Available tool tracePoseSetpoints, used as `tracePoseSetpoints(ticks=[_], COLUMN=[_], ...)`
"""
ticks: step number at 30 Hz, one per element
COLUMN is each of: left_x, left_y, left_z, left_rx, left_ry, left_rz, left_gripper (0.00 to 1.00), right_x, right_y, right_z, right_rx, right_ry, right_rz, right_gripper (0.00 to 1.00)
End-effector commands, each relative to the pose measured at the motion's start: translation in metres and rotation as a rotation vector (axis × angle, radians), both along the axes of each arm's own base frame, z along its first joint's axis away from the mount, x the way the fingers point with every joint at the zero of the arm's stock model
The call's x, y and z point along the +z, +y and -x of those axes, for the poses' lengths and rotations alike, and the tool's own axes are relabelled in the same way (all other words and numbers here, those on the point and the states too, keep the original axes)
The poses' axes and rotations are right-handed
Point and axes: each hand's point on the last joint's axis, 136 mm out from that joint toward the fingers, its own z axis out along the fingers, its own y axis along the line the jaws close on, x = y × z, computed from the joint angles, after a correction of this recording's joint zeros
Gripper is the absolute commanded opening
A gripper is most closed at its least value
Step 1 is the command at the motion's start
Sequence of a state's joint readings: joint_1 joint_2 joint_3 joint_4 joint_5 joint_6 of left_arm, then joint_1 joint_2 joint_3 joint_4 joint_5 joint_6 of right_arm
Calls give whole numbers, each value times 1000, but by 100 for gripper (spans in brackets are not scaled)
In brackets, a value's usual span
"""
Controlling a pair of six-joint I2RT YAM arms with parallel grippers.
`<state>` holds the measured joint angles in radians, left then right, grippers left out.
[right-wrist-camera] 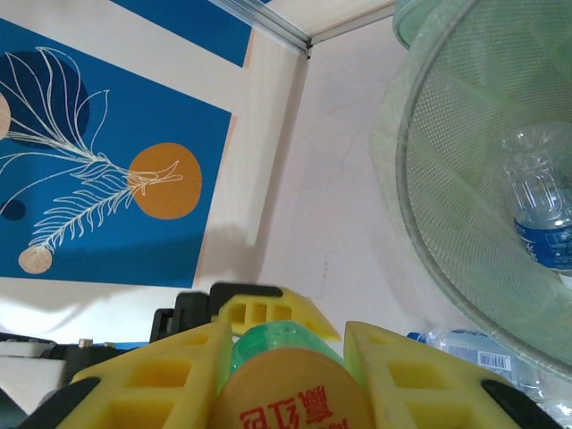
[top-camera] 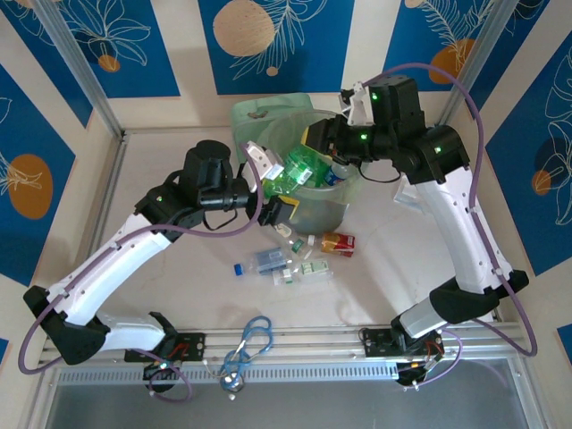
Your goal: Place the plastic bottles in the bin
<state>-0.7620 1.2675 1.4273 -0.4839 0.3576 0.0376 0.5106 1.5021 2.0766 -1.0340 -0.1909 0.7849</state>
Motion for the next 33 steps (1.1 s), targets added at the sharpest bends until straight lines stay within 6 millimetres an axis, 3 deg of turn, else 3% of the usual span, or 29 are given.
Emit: tracePoseSetpoints(ticks=[1, 4, 7, 10, 12, 16, 22, 26, 33], left_x=[7, -7, -28, -62, -86, -117, -147, -164, -200], left_y=[8, 35, 86, 131, 145, 143, 140, 124, 113], left_z=[-14, -42, -64, -62, -54, -39, -35, -42, -42], left_rx=[109, 356, 675, 874, 921, 859, 793, 734, 744], left_ry=[-33, -10, 69, 275, 433, 602, 574, 617, 736], left_rz=[23, 0, -36, -22, 35, 168, 62, -8, -53], left_gripper=[100, 100, 100, 100, 100, 98, 96, 94, 94], right_x=[13, 7, -2, -12, -19, -30, -39, -37, -24], right_y=[-3, -14, -27, -39, -44, -49, -47, -51, -53], right_z=[0, -20, -42, -59, -68, -83, -97, -98, -78], right_rx=[-17, -89, -158, -204, -223, -248, -257, -272, -254], right_ry=[-53, -69, -64, -54, -41, -24, -2, -10, -51], right_rz=[-27, -17, -9, -11, -8, -4, 9, 22, 31], right_gripper=[22, 21, 21, 21, 21, 27, 60, 74, 74])
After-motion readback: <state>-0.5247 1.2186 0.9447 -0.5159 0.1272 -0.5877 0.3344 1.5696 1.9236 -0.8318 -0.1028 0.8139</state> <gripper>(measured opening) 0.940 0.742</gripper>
